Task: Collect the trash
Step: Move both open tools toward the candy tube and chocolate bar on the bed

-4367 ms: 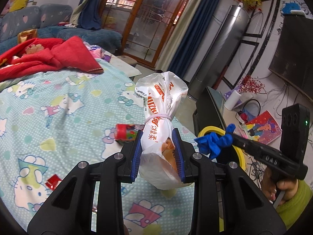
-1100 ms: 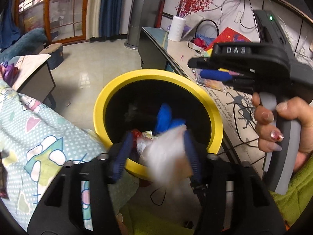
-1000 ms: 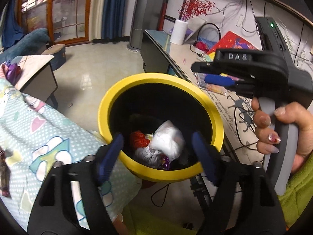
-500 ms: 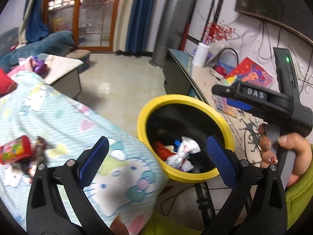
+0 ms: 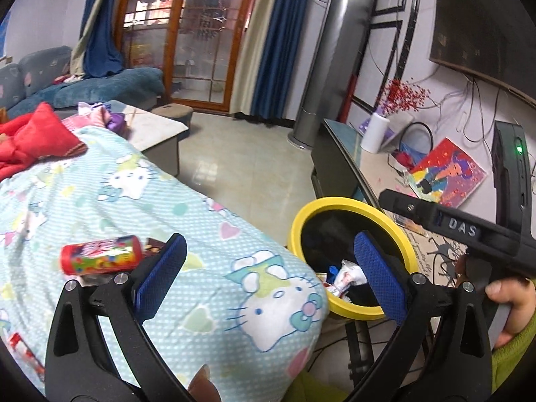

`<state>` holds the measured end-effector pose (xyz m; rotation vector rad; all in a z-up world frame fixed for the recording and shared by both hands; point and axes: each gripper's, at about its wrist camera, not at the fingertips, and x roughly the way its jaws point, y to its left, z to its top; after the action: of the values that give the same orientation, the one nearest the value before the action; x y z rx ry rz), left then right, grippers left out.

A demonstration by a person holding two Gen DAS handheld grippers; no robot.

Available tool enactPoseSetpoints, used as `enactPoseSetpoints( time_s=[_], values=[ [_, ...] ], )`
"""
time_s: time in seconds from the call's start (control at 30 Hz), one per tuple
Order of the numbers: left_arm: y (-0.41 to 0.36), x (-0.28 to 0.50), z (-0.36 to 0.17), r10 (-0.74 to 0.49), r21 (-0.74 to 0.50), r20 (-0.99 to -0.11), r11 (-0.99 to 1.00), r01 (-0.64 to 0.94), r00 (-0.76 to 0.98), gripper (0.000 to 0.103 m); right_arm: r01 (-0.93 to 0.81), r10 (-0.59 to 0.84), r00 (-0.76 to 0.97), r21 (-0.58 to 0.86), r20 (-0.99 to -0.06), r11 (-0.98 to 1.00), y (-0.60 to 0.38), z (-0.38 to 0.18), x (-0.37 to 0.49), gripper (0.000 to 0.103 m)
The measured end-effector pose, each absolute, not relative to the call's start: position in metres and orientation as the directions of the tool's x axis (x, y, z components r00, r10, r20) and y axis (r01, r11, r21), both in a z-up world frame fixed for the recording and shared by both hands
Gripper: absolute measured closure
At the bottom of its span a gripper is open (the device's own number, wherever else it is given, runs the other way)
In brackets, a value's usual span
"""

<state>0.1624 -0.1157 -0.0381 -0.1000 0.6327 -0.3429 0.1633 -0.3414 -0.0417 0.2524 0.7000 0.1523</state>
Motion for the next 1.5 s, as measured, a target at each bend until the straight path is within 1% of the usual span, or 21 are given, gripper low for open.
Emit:
enactPoseSetpoints(
  time_s=[0.67, 0.83, 0.97, 1.17, 1.27, 1.3, 1.33, 1.37, 1.43, 1.5],
  values=[
    [-0.021, 0.152, -0.027, -0.211, -0.253, -0.521, 0.964, 0.087, 0.827, 0.011, -0.236, 0.289, 0.729, 0.169, -0.620, 0.957, -0.252, -0.040, 0.139, 0.035],
    [0.007, 0.155, -0.031, -0.165, -0.281, -0.527, 0.960, 0.012, 0.834, 0.011, -0.283, 0.303, 0.717, 0.135, -0.628, 0.950, -0.228, -0.045, 0.136, 0.035],
    [0.036, 0.161, -0.037, -0.130, -0.331, -0.550, 0.941, -0.072, 0.825, 0.011, -0.320, 0.324, 0.696, 0.127, -0.641, 0.939, -0.208, -0.051, 0.137, 0.035],
    [0.062, 0.176, -0.048, -0.149, -0.390, -0.582, 0.914, -0.114, 0.800, 0.011, -0.379, 0.369, 0.638, 0.140, -0.676, 0.915, -0.177, -0.067, 0.145, 0.035],
    [0.064, 0.196, -0.049, -0.223, -0.391, -0.601, 0.920, -0.039, 0.768, 0.011, -0.402, 0.377, 0.617, 0.135, -0.691, 0.906, -0.162, -0.074, 0.149, 0.035],
    [0.061, 0.203, -0.048, -0.260, -0.381, -0.606, 0.925, 0.013, 0.752, 0.011, -0.409, 0.388, 0.604, 0.146, -0.696, 0.901, -0.158, -0.077, 0.152, 0.035],
    [0.055, 0.213, -0.045, -0.298, -0.347, -0.624, 0.934, 0.086, 0.722, 0.011, -0.418, 0.400, 0.592, 0.159, -0.699, 0.895, -0.155, -0.080, 0.154, 0.035],
    [0.051, 0.218, -0.045, -0.309, -0.315, -0.640, 0.941, 0.126, 0.704, 0.011, -0.421, 0.406, 0.586, 0.165, -0.701, 0.892, -0.153, -0.081, 0.156, 0.035],
    [0.039, 0.224, -0.040, -0.328, -0.222, -0.657, 0.945, 0.242, 0.679, 0.011, -0.425, 0.419, 0.571, 0.183, -0.706, 0.887, -0.147, -0.086, 0.163, 0.039],
    [0.030, 0.226, -0.038, -0.342, -0.168, -0.672, 0.934, 0.314, 0.657, 0.011, -0.429, 0.437, 0.549, 0.208, -0.713, 0.879, -0.141, -0.092, 0.169, 0.043]
  ],
)
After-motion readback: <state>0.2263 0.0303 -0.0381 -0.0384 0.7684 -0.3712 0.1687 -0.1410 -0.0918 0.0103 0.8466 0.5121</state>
